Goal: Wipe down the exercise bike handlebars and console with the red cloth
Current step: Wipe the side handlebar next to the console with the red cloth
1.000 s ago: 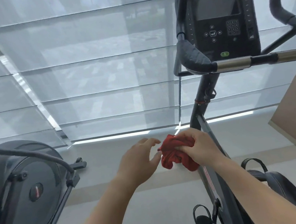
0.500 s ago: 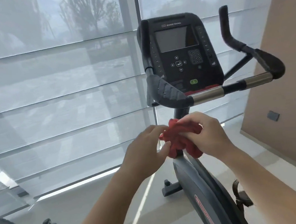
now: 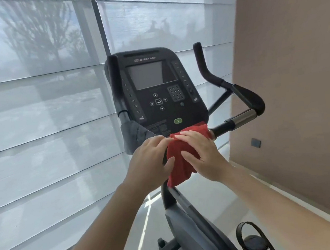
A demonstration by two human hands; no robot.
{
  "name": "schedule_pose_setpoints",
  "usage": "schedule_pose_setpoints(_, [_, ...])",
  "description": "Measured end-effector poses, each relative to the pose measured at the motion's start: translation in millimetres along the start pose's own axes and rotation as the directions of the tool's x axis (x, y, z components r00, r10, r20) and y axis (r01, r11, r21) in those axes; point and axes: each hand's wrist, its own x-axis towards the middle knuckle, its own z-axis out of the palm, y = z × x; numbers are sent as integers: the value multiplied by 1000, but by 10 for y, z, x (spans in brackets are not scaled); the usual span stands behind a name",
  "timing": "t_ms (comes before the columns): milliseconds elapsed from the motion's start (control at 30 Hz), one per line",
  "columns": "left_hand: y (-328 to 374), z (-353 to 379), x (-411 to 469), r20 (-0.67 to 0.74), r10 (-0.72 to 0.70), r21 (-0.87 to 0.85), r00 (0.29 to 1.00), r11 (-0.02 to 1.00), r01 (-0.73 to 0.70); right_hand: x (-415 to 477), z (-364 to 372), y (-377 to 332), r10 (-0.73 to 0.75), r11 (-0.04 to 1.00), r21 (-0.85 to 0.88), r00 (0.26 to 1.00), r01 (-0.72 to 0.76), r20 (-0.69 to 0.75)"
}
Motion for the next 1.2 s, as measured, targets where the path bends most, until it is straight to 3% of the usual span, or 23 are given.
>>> schedule_pose_setpoints(200, [-262, 144, 226, -100, -27, 13, 995, 1000, 28, 206, 173, -79, 78, 981, -171, 991, -95, -106])
schedule_pose_setpoints(467, [-408, 302, 373, -172, 18, 118, 985, 993, 3, 403, 221, 242, 19, 961, -246, 922, -123, -386])
schedule_pose_setpoints(767, [-425, 338, 376, -198, 32, 135, 980, 991, -5, 361, 303, 286, -141, 961, -276, 912, 32, -384])
schedule_pose_setpoints(933, [-430, 351, 377, -206, 23, 147, 978, 989, 8, 331, 354, 179, -65, 970, -242, 912, -39, -404])
schedule_pose_setpoints(1067, [-436, 371, 376, -227, 29, 145, 973, 989, 4, 283, 309, 256, -138, 961, -272, 938, 49, -319])
schedule_pose_setpoints(1200, [-429, 375, 368, -209, 23, 159, 978, 987, 10, 326, 234, 247, 9, 971, -217, 929, -96, -370])
